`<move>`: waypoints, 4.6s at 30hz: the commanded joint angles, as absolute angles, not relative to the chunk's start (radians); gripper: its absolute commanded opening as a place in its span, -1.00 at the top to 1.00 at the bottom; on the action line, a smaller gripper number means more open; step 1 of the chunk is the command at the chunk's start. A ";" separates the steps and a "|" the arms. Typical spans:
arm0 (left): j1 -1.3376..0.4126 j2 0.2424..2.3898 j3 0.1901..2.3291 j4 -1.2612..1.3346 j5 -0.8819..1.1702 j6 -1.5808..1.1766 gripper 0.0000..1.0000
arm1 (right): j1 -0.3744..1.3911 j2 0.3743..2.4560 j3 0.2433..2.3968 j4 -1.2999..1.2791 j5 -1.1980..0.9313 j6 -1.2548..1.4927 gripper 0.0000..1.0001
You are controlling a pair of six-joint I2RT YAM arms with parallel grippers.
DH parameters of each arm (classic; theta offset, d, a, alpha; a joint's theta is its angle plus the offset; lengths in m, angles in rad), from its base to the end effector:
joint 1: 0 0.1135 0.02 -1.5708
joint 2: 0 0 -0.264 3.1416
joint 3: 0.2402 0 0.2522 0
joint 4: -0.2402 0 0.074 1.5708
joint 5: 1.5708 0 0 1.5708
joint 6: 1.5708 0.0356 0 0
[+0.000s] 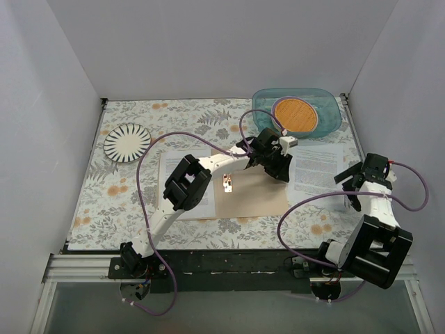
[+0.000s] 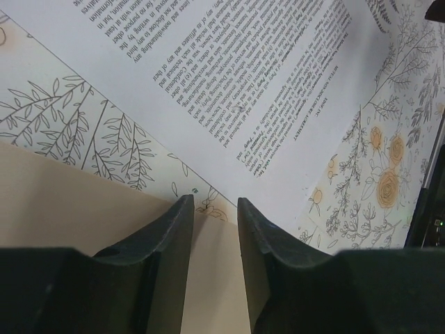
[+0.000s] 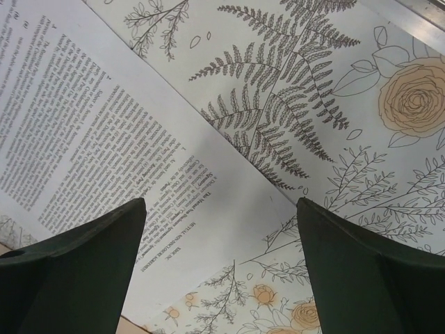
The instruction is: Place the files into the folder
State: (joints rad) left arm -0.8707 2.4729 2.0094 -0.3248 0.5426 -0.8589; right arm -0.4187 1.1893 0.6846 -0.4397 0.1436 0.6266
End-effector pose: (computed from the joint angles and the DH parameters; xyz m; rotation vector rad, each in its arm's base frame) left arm 0.3382 -0.4300 0.1472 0.3273 2.7106 -1.3410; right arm 0.2073 -0.0978 0.2041 1.3000 2.1397 -0.0949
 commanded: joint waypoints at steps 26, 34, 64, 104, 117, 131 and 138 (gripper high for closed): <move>-0.939 2.658 2.260 -0.497 0.288 -0.758 0.42 | -0.416 1.332 0.531 -0.213 -0.127 0.647 -0.87; -0.948 2.637 2.215 -0.488 0.284 -0.738 0.43 | -0.394 1.348 0.529 -0.170 -0.192 0.672 -0.88; -0.946 2.481 2.115 -0.503 0.238 -0.675 0.49 | -0.330 1.120 0.592 -0.176 -0.402 0.713 -0.34; -0.946 2.393 2.034 -0.520 0.233 -0.663 0.56 | -0.153 1.108 0.749 -0.340 -0.201 0.637 0.46; -0.902 2.263 2.123 -0.578 0.198 -0.684 0.56 | -0.140 0.871 0.790 -0.555 -0.052 0.606 0.97; -0.473 1.833 1.761 -0.701 0.253 -0.644 0.49 | -0.025 0.856 0.966 -0.508 -0.229 0.690 0.97; -0.393 1.703 1.375 -0.608 0.241 -0.583 0.52 | 0.392 1.006 1.208 -0.359 -0.100 0.586 0.97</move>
State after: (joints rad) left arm -0.3672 1.7267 1.5215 -0.6060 0.2169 -0.6312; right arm 0.2523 0.9459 1.0580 -0.5041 -0.1463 0.6582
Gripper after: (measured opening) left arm 0.245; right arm 0.023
